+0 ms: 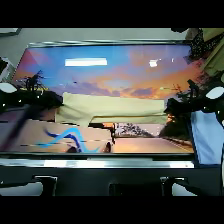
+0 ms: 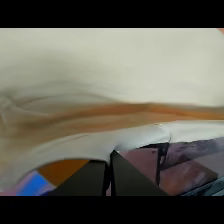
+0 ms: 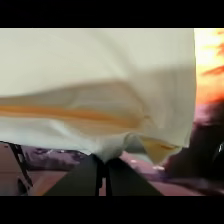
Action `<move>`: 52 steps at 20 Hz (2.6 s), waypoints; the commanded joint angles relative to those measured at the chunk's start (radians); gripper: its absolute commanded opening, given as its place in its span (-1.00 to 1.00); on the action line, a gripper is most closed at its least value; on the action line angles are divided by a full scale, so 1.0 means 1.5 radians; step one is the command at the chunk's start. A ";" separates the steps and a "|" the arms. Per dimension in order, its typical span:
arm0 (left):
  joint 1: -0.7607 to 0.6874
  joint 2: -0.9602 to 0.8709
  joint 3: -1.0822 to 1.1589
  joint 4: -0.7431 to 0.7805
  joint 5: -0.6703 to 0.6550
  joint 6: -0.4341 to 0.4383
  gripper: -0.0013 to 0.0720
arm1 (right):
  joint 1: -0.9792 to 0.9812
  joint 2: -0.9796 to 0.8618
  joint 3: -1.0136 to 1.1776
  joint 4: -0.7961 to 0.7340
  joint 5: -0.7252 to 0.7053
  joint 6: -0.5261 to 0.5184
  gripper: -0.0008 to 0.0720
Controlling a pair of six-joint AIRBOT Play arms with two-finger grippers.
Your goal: Fold the clothes and pants, and hang the long-sleeved shirts on hangers.
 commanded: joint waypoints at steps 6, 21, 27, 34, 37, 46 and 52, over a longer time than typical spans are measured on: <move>-0.034 -0.264 0.351 -0.002 -0.083 -0.067 -0.93 | 0.004 -0.141 0.114 0.002 -0.029 0.008 -0.90; -0.050 -0.396 0.471 -0.002 -0.019 -0.097 -0.64 | 0.002 -0.214 0.119 0.060 -0.128 0.015 -0.38; -0.020 -0.307 0.498 0.055 -0.053 -0.097 -0.21 | -0.104 -0.201 0.203 0.017 0.040 -0.009 0.54; -0.030 -0.171 0.497 0.190 -0.133 -0.109 -0.21 | -0.112 -0.319 0.203 0.100 0.078 -0.106 0.70; -0.031 -0.151 0.497 0.193 -0.136 -0.117 -0.21 | -0.095 -0.345 0.203 0.107 0.064 -0.127 0.70; -0.031 -0.150 0.479 0.193 -0.145 -0.122 -0.22 | -0.028 -0.352 0.199 0.092 0.025 -0.117 0.11; -0.037 -0.152 0.465 0.193 -0.145 -0.121 -0.92 | -0.025 -0.275 0.204 0.079 0.032 -0.063 -0.90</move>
